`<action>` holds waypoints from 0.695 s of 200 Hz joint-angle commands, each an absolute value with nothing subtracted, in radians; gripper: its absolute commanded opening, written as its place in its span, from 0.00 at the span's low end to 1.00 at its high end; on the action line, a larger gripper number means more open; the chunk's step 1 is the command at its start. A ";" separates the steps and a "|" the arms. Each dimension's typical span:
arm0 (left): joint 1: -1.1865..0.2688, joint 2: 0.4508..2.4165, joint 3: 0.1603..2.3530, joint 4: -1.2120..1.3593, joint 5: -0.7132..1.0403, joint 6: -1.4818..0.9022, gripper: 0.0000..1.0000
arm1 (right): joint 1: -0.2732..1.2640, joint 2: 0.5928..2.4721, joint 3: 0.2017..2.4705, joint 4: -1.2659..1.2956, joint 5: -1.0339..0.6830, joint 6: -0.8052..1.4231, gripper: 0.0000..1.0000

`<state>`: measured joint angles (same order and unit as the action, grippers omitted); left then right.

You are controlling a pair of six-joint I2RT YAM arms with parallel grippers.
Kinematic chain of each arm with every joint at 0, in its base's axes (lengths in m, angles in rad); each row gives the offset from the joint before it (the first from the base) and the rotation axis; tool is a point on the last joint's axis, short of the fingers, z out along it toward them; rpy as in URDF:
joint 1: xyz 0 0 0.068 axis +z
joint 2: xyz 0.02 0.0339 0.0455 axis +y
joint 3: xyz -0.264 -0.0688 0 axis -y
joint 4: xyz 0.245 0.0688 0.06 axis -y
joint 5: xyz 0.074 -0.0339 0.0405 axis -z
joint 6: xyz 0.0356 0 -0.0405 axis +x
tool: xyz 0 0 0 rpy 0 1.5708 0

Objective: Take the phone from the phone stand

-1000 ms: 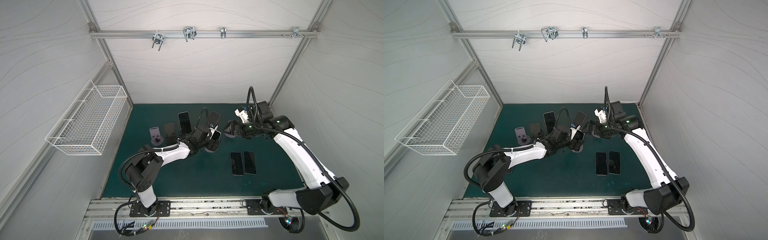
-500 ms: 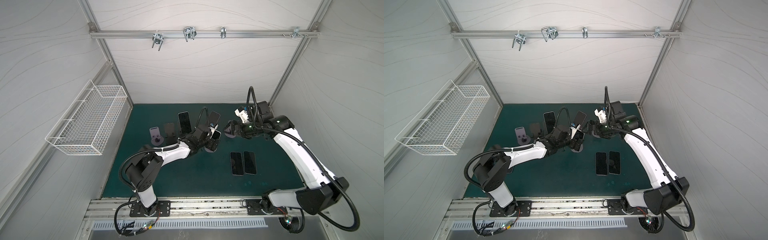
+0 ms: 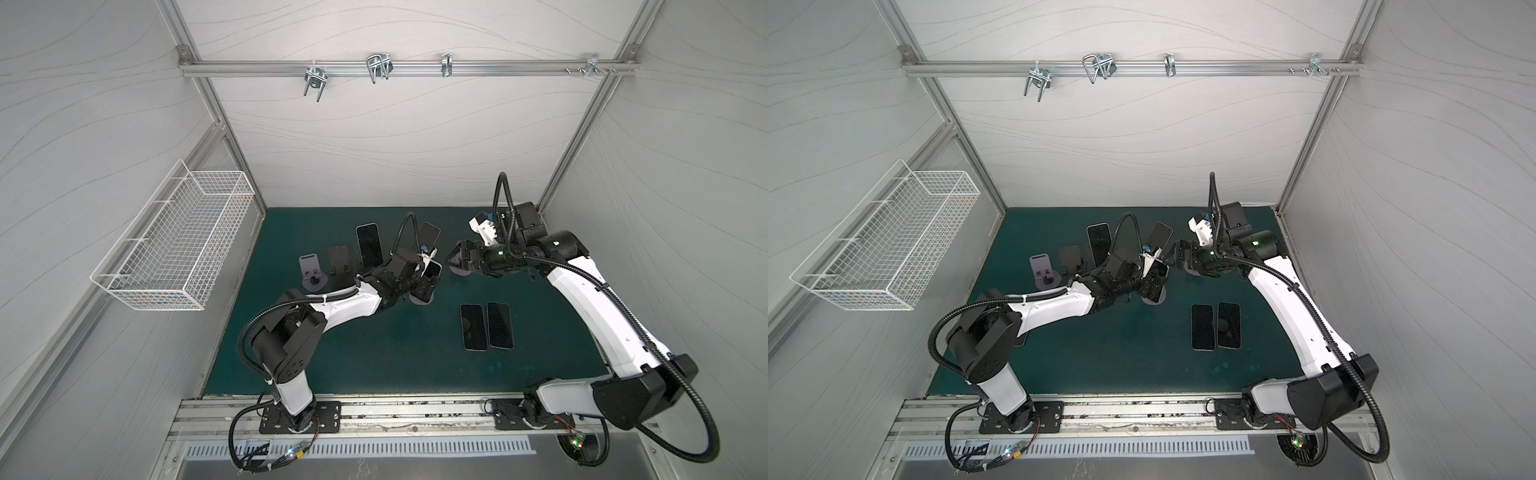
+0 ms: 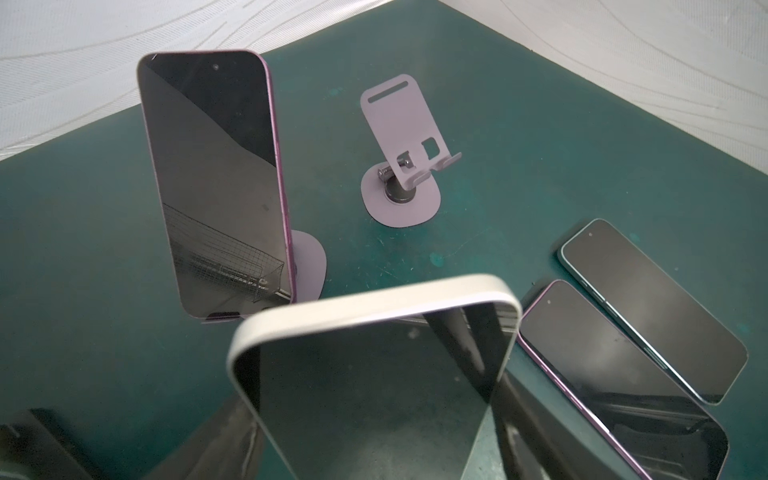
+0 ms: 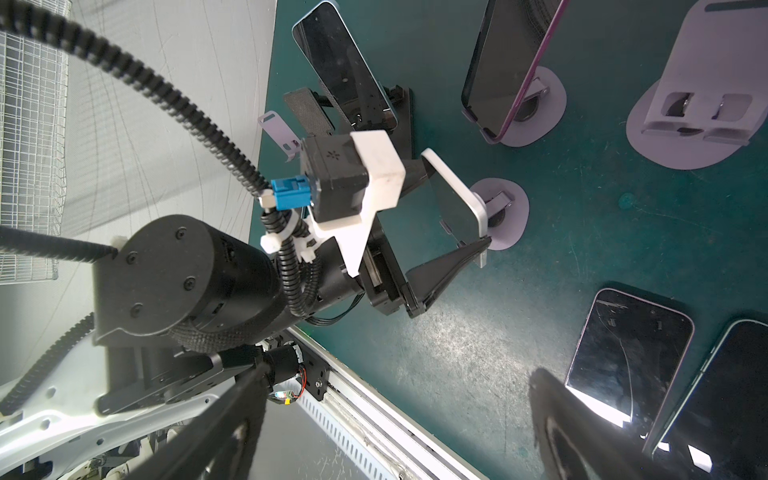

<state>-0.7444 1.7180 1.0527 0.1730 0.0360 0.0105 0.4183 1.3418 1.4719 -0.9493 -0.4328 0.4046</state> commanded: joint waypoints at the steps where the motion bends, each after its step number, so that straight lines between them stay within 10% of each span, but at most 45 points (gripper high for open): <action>1: -0.747 1.734 1.101 0.181 0.039 0.029 0.80 | 0.415 1.324 1.463 -0.943 -0.455 0.415 0.99; 139: -0.766 1.760 1.136 0.155 -0.018 0.006 0.80 | 0.414 1.324 1.472 -0.950 -0.456 0.413 0.99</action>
